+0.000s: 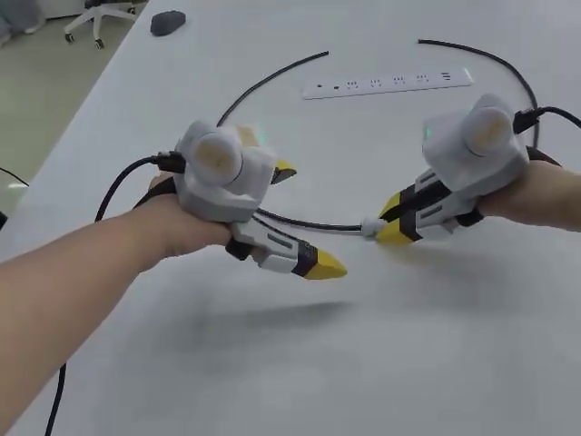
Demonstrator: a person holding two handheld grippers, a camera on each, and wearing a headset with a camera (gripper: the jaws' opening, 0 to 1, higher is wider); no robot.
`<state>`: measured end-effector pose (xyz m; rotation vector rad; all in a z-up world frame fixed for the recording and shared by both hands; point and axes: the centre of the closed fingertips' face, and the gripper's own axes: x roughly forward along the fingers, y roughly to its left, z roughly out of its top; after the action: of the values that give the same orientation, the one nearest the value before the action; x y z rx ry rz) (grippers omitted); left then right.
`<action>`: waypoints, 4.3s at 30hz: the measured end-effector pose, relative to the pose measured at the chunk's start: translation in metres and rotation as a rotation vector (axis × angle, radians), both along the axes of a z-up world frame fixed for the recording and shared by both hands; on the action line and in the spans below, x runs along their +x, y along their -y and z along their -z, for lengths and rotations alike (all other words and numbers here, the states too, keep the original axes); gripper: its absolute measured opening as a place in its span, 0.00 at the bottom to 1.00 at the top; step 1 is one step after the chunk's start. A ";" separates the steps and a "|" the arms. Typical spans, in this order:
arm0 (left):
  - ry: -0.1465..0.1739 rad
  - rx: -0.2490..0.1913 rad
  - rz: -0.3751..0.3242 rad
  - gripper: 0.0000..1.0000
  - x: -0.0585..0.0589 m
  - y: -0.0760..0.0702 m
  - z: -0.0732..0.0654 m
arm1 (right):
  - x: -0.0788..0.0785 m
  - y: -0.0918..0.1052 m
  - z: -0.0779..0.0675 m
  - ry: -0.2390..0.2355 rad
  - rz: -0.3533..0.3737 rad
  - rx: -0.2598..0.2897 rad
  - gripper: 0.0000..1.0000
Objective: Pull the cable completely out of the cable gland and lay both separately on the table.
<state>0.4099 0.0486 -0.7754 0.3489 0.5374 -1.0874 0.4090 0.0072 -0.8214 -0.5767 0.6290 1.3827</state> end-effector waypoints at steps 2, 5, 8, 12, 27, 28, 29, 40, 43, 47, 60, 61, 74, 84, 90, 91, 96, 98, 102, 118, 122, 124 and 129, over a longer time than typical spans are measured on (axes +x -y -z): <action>-0.050 -0.043 0.001 0.86 -0.008 0.005 -0.001 | -0.008 -0.002 -0.006 0.007 -0.014 0.020 0.08; -0.090 -0.128 0.016 0.79 -0.021 0.013 -0.008 | -0.026 -0.007 -0.018 0.000 -0.035 0.056 0.08; -0.115 -0.155 0.017 0.80 -0.027 0.017 -0.009 | -0.038 -0.008 -0.023 0.001 -0.056 0.057 0.08; -0.123 -0.179 0.030 0.73 -0.036 0.019 -0.013 | -0.048 -0.007 -0.032 0.009 -0.066 0.064 0.07; -0.315 -0.377 0.034 0.51 -0.078 0.048 -0.031 | -0.086 -0.003 -0.072 0.059 -0.078 0.146 0.07; -0.310 -0.372 0.045 0.48 -0.079 0.047 -0.031 | -0.088 -0.003 -0.073 0.062 -0.082 0.145 0.07; -0.311 -0.374 0.050 0.43 -0.081 0.047 -0.031 | -0.092 -0.003 -0.073 0.062 -0.090 0.138 0.07; -0.348 -0.402 0.068 0.26 -0.094 0.049 -0.040 | -0.107 -0.002 -0.087 0.097 -0.128 0.131 0.07; -0.350 -0.401 0.070 0.18 -0.098 0.049 -0.041 | -0.109 -0.002 -0.087 0.107 -0.131 0.130 0.07; -0.364 -0.405 0.077 0.16 -0.103 0.049 -0.042 | -0.112 -0.003 -0.088 0.098 -0.134 0.135 0.07; -0.340 -0.401 0.097 0.16 -0.108 0.053 -0.047 | -0.117 0.000 -0.090 0.085 -0.137 0.131 0.07; -0.328 -0.398 0.102 0.16 -0.108 0.053 -0.046 | -0.117 0.000 -0.090 0.084 -0.136 0.132 0.07; -0.248 -0.378 0.129 0.15 -0.111 0.053 -0.055 | -0.119 0.001 -0.095 -0.025 -0.071 0.161 0.09; -0.135 -0.325 0.220 0.15 -0.116 0.052 -0.063 | -0.124 0.001 -0.102 -0.360 0.017 0.274 0.09; -0.122 -0.307 0.249 0.15 -0.118 0.054 -0.061 | -0.126 0.003 -0.102 -0.473 0.022 0.308 0.08; -0.114 -0.305 0.254 0.15 -0.117 0.054 -0.062 | -0.125 0.004 -0.103 -0.478 0.021 0.314 0.08; -0.117 -0.316 0.256 0.14 -0.115 0.053 -0.065 | -0.127 0.003 -0.108 -0.439 -0.013 0.332 0.08; -0.132 -0.323 0.247 0.14 -0.114 0.053 -0.066 | -0.128 0.002 -0.109 -0.418 -0.022 0.334 0.07; -0.158 -0.306 0.250 0.14 -0.115 0.053 -0.063 | -0.130 0.002 -0.105 -0.312 -0.072 0.298 0.07; -0.342 -0.405 0.107 0.14 -0.104 0.055 -0.065 | -0.116 0.005 -0.109 0.102 -0.147 0.214 0.06; -0.328 -0.403 0.113 0.14 -0.105 0.056 -0.066 | -0.113 0.004 -0.109 0.113 -0.148 0.209 0.07; -0.329 -0.399 0.113 0.14 -0.106 0.056 -0.066 | -0.115 0.004 -0.109 0.114 -0.149 0.198 0.07; -0.253 -0.380 0.160 0.14 -0.110 0.056 -0.067 | -0.115 0.005 -0.109 0.051 -0.116 0.178 0.08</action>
<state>0.3001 -0.0078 -0.7081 -0.0813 0.5182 -1.3701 0.2939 0.0020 -0.7125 -0.5107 0.4316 1.5104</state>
